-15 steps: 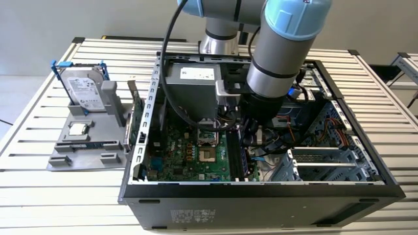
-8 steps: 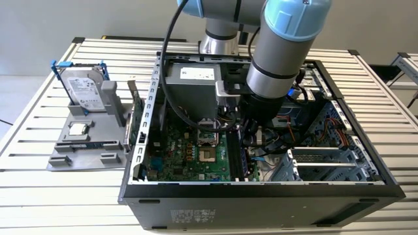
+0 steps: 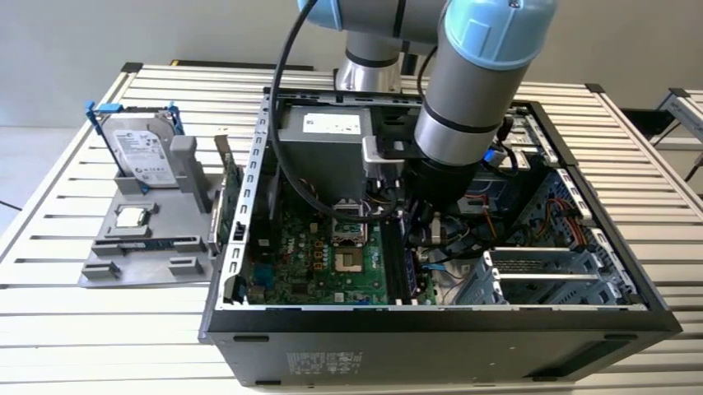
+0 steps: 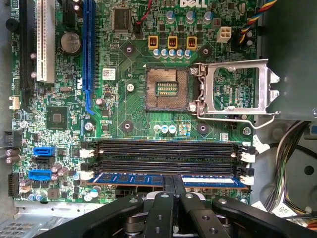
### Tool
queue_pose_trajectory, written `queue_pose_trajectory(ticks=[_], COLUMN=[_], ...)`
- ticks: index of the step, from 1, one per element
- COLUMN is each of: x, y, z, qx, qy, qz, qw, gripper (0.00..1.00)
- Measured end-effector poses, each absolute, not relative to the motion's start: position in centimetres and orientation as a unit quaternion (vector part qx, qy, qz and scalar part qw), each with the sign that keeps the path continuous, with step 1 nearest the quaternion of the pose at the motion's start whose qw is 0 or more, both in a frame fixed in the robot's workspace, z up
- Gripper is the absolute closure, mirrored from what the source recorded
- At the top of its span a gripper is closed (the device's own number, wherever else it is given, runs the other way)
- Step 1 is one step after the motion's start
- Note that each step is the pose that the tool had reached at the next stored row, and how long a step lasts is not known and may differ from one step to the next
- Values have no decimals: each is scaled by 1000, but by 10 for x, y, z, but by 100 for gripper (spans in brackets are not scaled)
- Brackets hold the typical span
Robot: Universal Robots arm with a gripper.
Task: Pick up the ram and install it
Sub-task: 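Press down the ram until it locks into place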
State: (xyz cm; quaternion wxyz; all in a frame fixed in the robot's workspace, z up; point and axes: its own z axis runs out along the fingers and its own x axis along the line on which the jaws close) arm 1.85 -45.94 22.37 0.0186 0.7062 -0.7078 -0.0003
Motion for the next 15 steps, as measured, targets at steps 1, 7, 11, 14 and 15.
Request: queue_pose_trajectory(ticks=[1, 7, 11, 14, 15], x=[19, 19, 19, 19, 18], y=[-459, -459, -459, -459, -459], z=[224, 222, 220, 218, 218], qx=[706, 706, 706, 706, 706], qy=[-708, -708, -708, -708, -708], qz=[0, 0, 0, 0, 0], qw=[19, 19, 19, 19, 19], gripper=[100, 100, 100, 100, 100])
